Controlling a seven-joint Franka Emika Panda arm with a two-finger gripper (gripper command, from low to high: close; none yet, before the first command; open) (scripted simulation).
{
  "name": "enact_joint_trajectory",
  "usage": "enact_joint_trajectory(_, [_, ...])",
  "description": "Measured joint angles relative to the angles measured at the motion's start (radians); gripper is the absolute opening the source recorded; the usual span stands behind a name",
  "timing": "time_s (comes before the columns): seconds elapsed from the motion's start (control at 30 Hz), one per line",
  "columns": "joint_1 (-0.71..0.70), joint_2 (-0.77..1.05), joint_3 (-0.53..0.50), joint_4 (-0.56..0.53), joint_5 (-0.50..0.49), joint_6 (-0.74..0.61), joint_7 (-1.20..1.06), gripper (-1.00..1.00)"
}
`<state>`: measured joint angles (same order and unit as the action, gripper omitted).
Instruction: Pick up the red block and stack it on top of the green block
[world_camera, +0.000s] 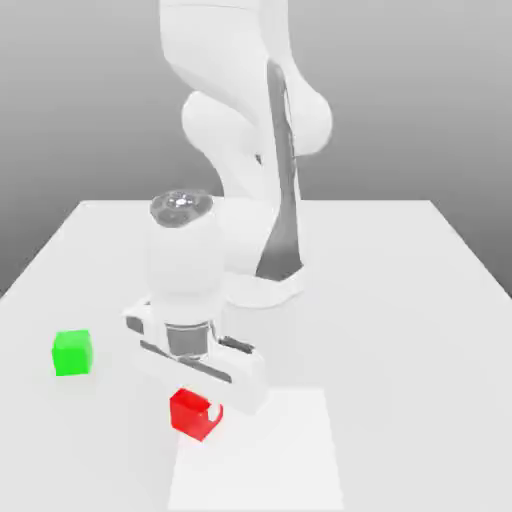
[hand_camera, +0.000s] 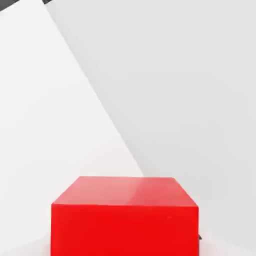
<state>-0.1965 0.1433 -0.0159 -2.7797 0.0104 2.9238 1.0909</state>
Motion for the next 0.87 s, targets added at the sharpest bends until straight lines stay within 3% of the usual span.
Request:
enact_joint_trajectory(0.13, [-0.011, -0.133, -0.008, -0.019, -0.015, -0.114, -0.004, -1.0])
enact_joint_trajectory(0.53, [-0.343, -0.291, -0.326, -0.037, -0.126, -0.248, -0.362, -1.0])
enact_joint_trajectory(0.63, [-0.345, -0.222, -0.354, -0.035, -0.073, -0.183, -0.429, -1.0])
enact_joint_trajectory(0.77, [-0.344, -0.08, -0.322, -0.029, 0.078, -0.057, -0.54, -1.0])
enact_joint_trajectory(0.8, [-0.352, -0.058, -0.309, -0.028, 0.105, -0.037, -0.56, 1.0])
enact_joint_trajectory(0.87, [-0.352, -0.058, -0.309, -0.028, 0.105, -0.037, -0.56, 1.0])
